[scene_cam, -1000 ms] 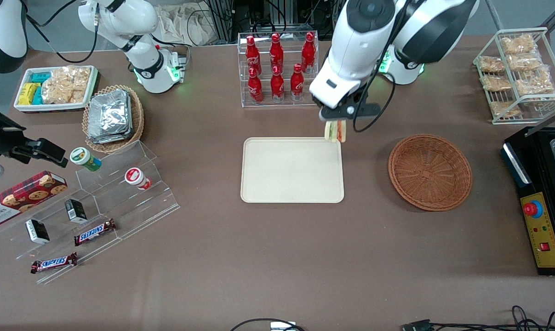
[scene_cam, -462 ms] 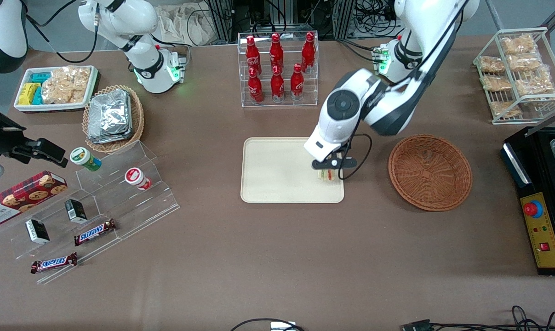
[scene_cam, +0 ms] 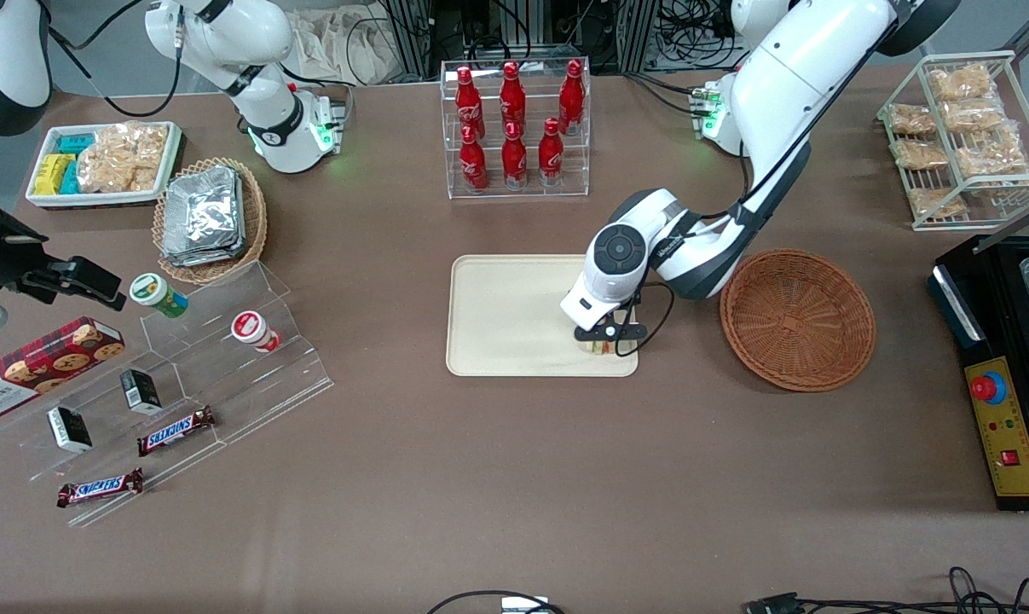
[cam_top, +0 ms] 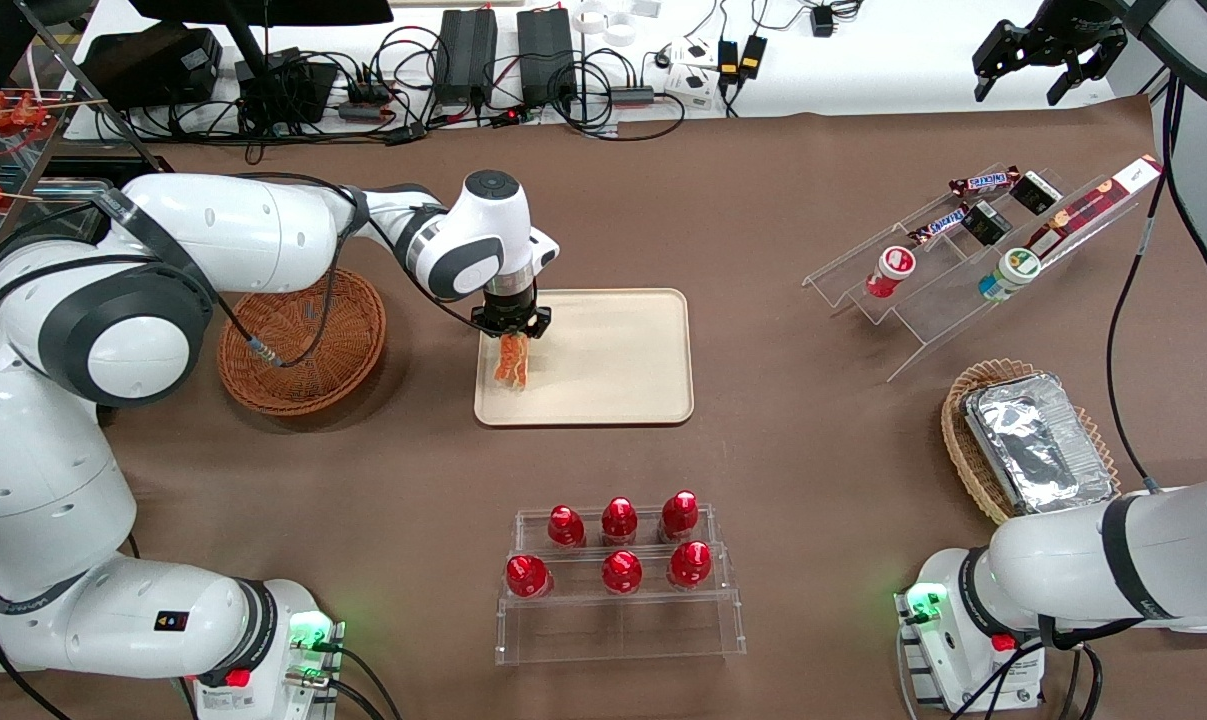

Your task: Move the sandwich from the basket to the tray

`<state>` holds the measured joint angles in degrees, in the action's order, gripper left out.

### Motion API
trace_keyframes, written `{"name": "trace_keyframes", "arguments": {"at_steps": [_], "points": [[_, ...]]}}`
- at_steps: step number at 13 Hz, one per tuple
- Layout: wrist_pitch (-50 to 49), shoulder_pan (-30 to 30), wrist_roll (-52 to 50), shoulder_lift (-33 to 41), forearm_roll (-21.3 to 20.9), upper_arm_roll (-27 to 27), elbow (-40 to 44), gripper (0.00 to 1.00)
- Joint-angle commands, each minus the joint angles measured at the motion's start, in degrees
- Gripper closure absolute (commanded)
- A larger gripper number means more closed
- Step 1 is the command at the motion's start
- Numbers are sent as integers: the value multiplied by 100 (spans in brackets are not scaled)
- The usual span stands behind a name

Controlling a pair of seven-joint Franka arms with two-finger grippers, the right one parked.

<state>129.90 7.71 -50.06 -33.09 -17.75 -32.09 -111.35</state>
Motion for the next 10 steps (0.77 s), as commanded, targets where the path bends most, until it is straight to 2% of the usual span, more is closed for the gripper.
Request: {"name": "trace_keyframes", "arguments": {"at_steps": [1,2,3,7,10], "points": [[62,-41,-232,-4,-159,-17,-9,80],[53,-41,-276,-4,-159,1,-1,53],[44,-50,-337,5,-159,1,-9,1],[-323,-42,-530,285,-97,-17,43,0],[-710,-59,-637,811,-27,-52,113,0]]}}
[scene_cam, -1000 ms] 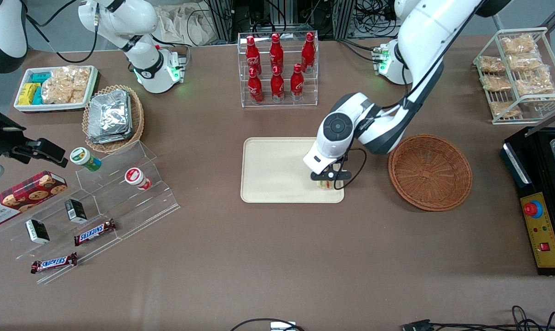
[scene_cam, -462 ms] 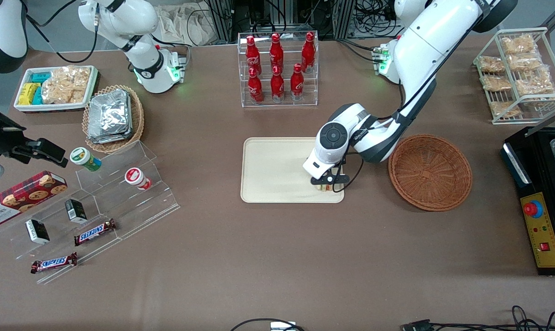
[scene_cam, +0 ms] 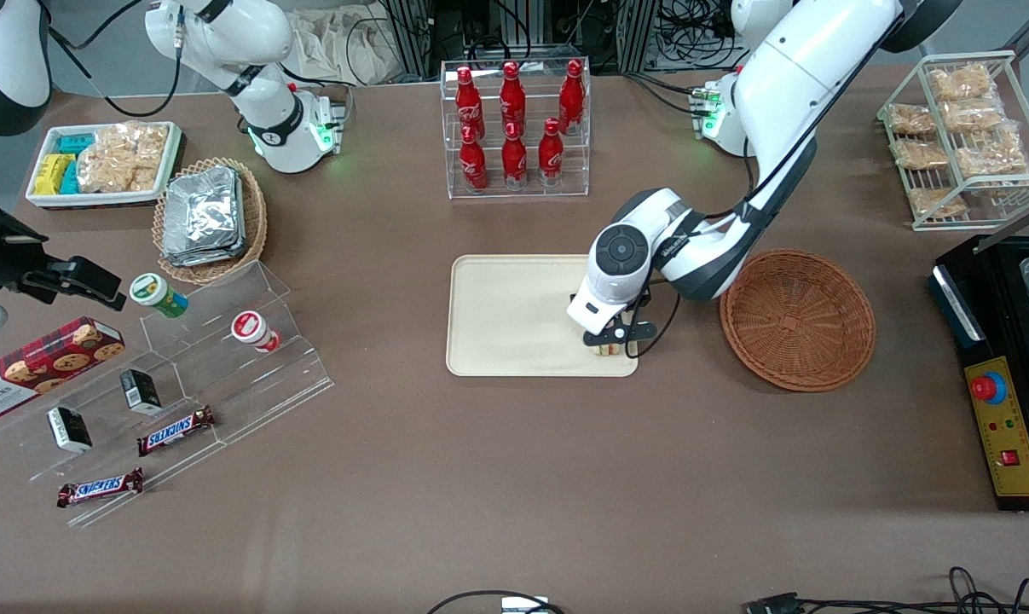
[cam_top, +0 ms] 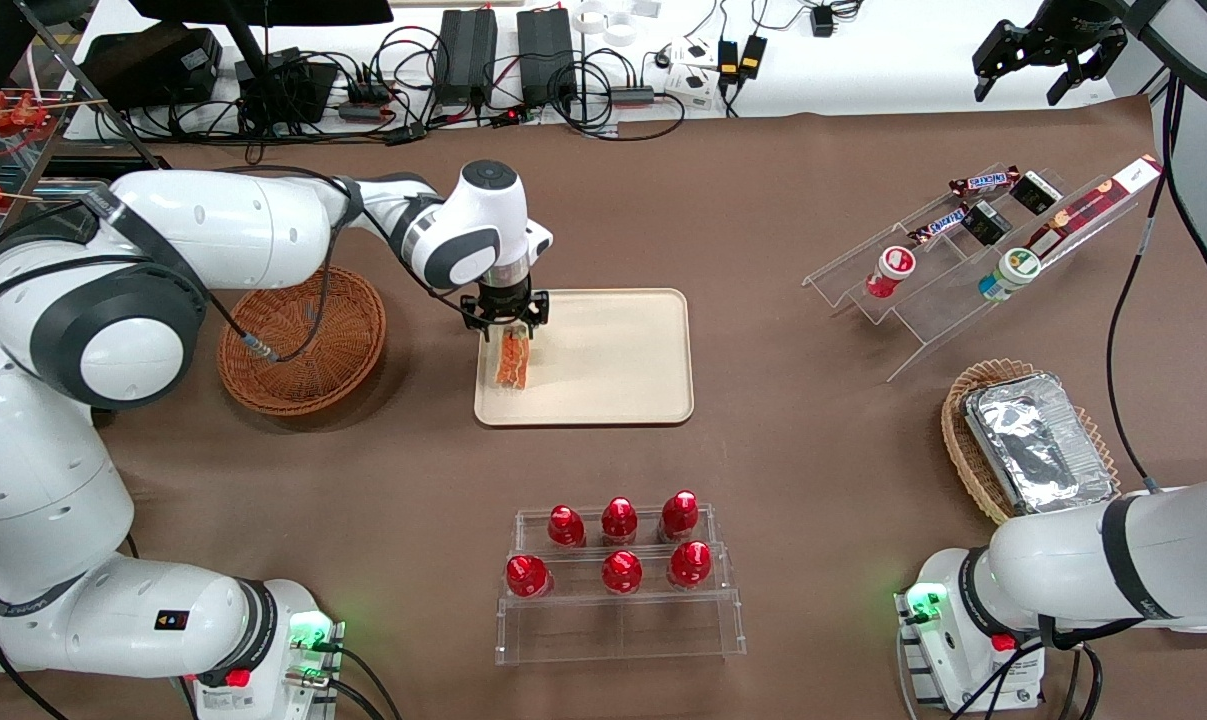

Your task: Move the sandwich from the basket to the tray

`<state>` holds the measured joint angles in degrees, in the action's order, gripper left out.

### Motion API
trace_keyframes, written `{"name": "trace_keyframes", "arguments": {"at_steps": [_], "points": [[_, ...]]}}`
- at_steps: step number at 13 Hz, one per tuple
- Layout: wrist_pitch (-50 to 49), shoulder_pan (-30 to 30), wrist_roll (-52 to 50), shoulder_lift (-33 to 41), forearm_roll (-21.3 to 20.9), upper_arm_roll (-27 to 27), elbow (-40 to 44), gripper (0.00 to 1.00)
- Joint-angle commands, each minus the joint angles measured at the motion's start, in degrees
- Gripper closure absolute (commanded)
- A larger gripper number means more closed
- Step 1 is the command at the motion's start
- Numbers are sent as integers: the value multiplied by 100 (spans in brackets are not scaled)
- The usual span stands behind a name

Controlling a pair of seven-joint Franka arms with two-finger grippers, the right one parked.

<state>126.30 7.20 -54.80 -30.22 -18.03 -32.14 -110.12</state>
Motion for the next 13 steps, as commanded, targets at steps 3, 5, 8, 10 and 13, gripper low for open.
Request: {"name": "trace_keyframes", "arguments": {"at_steps": [3,5,8,10,13], "points": [[-921,-8,-66,1244,535,-74,201,0],[-1604,-16,-49,1658,974,-65,673,0],[-3168,-104,599,1993,1275,171,1649,0],[-3550,-69,1118,2501,1502,863,1740,0],[-3621,-52,2917,3249,1889,2207,1162,0]]}}
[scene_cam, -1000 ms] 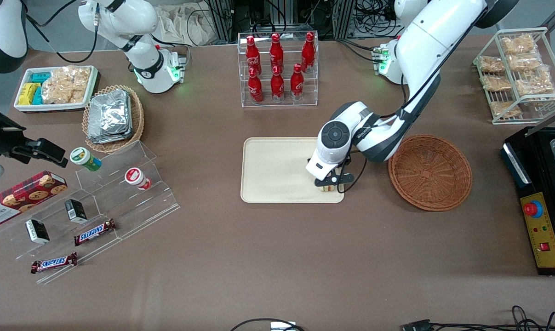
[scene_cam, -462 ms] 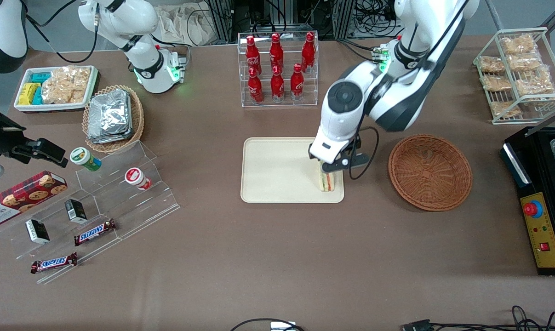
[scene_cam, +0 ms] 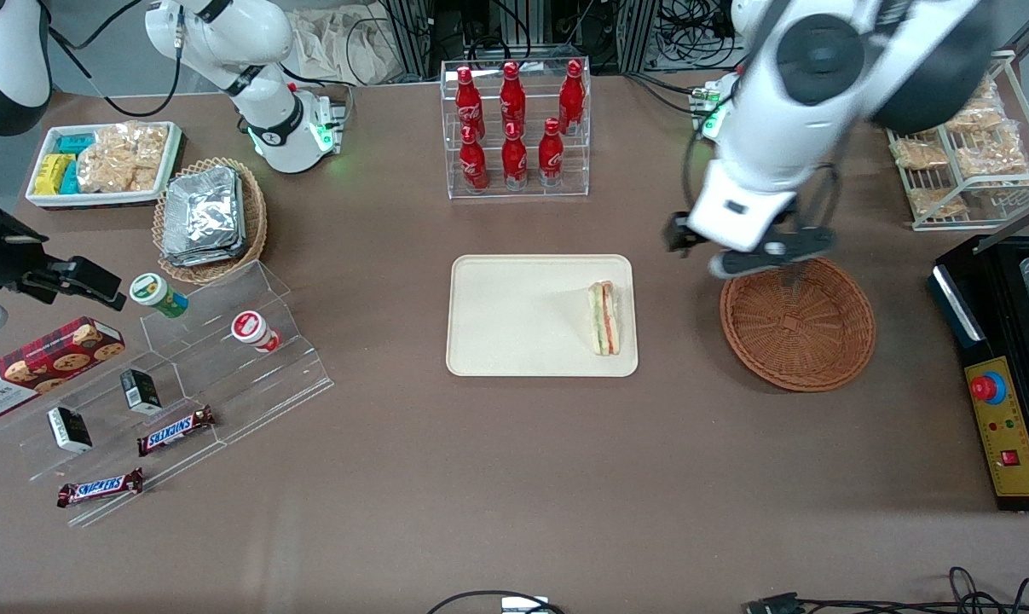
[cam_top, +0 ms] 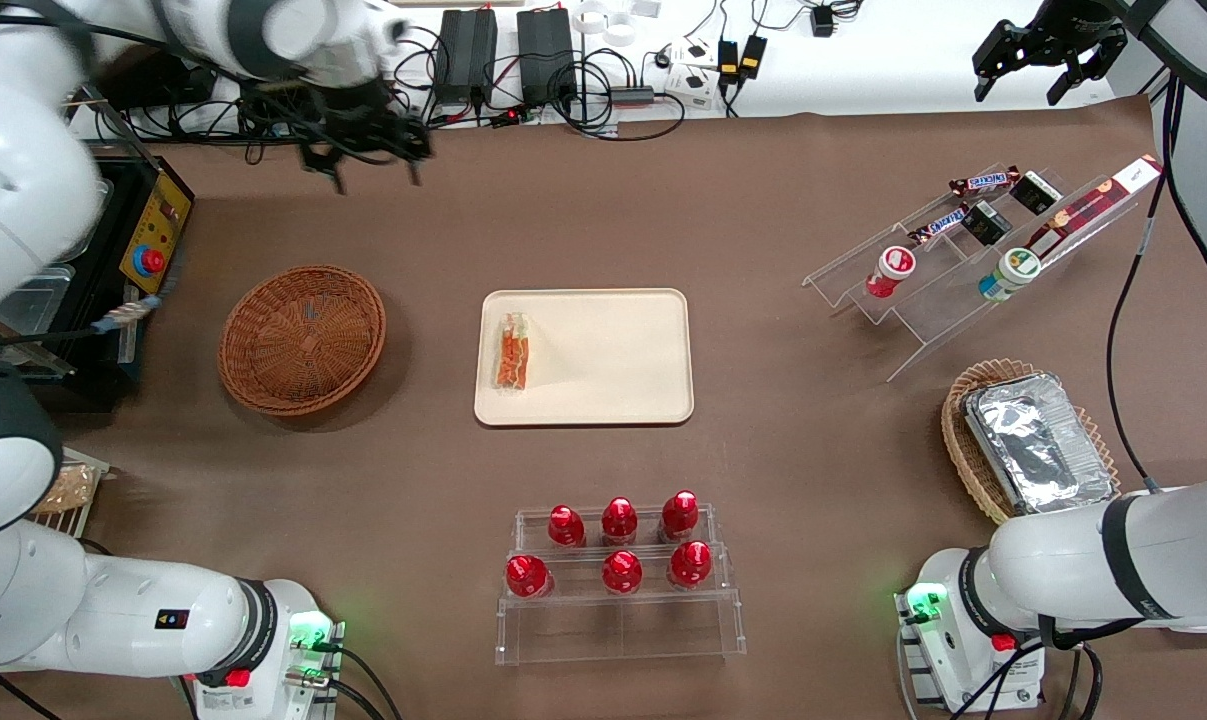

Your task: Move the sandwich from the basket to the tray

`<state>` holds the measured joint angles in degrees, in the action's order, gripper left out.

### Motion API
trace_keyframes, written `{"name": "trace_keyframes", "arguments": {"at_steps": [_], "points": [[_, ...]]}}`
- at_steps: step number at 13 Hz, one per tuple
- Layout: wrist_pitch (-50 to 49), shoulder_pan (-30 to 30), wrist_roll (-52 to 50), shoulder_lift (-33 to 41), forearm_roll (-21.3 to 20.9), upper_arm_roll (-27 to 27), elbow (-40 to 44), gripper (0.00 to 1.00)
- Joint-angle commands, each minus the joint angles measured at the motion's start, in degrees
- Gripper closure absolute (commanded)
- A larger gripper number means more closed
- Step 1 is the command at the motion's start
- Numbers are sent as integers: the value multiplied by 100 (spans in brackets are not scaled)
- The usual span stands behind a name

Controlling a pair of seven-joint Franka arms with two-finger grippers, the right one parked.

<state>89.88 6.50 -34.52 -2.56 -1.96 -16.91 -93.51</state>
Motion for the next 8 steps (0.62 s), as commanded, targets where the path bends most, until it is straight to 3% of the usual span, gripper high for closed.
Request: {"name": "trace_keyframes", "arguments": {"at_steps": [1,3,8], "points": [[21,26,1286,606,310,1071,-615,0],[21,26,1894,791,319,1714,-765,0],[117,18,1897,757,319,2077,-608,0]]}}
